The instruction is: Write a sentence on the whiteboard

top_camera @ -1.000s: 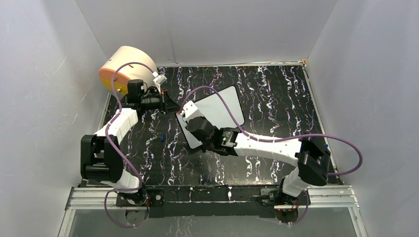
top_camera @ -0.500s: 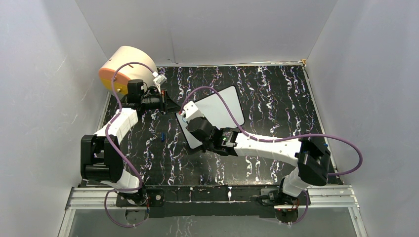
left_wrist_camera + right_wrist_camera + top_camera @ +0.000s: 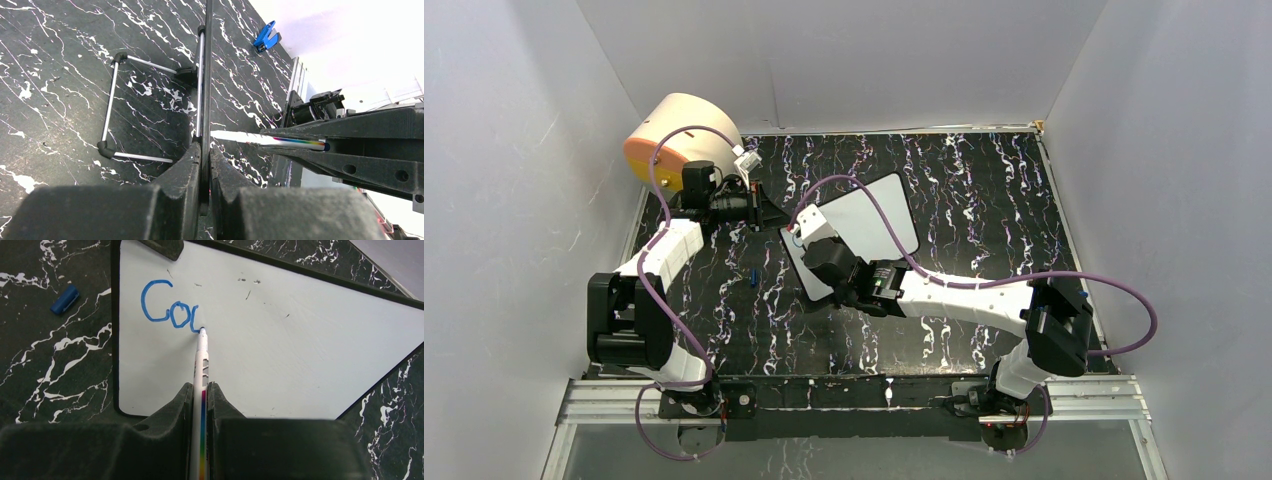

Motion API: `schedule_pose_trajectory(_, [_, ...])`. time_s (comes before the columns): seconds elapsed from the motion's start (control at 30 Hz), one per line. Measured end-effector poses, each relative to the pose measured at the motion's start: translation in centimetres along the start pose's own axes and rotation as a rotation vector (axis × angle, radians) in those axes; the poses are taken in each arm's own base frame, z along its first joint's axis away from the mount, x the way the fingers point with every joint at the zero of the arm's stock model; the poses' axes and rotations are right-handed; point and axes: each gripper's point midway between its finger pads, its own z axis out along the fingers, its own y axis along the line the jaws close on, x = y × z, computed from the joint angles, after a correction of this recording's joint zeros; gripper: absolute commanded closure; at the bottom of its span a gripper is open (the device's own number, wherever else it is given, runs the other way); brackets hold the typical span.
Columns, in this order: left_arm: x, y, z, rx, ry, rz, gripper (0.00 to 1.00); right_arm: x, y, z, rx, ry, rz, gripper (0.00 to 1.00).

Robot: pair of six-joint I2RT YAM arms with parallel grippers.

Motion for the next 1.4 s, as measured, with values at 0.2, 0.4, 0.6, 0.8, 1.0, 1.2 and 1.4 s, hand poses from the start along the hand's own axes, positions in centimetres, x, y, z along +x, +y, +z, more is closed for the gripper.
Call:
schedule_pose_trajectory(0.2, [0.0,0.0,0.0,0.001,0.000,0.000,1.00,-0.8,-0.2,0.1,0.015,-0.030,0.017,1.00])
schedule_pose_trajectory(0.4, [0.0,0.0,0.0,0.004,0.001,-0.001,1.00,-1.2,-0.2,0.1,0.017,-0.046,0.022,1.00])
schedule_pose_trajectory(0.6, [0.0,0.0,0.0,0.005,0.002,-0.002,1.00,-1.3,-0.3,0.2,0.017,-0.050,0.018,1.00])
schedule_pose_trajectory(0.8, [0.0,0.0,0.0,0.007,0.002,-0.002,1.00,-1.3,-0.3,0.1,0.017,-0.049,0.015,1.00])
schedule_pose_trajectory(1.0, [0.0,-0.1,0.0,0.007,0.002,-0.002,1.00,-1.2,-0.2,0.1,0.013,-0.043,0.018,1.00])
schedule_pose_trajectory(1.2, [0.0,0.0,0.0,0.007,0.002,-0.003,1.00,-0.5,-0.2,0.1,0.012,-0.021,0.016,1.00])
schedule_pose_trajectory(1.4, [0.1,0.0,0.0,0.007,0.002,-0.003,1.00,0.1,-0.2,0.1,0.009,-0.004,0.010,1.00])
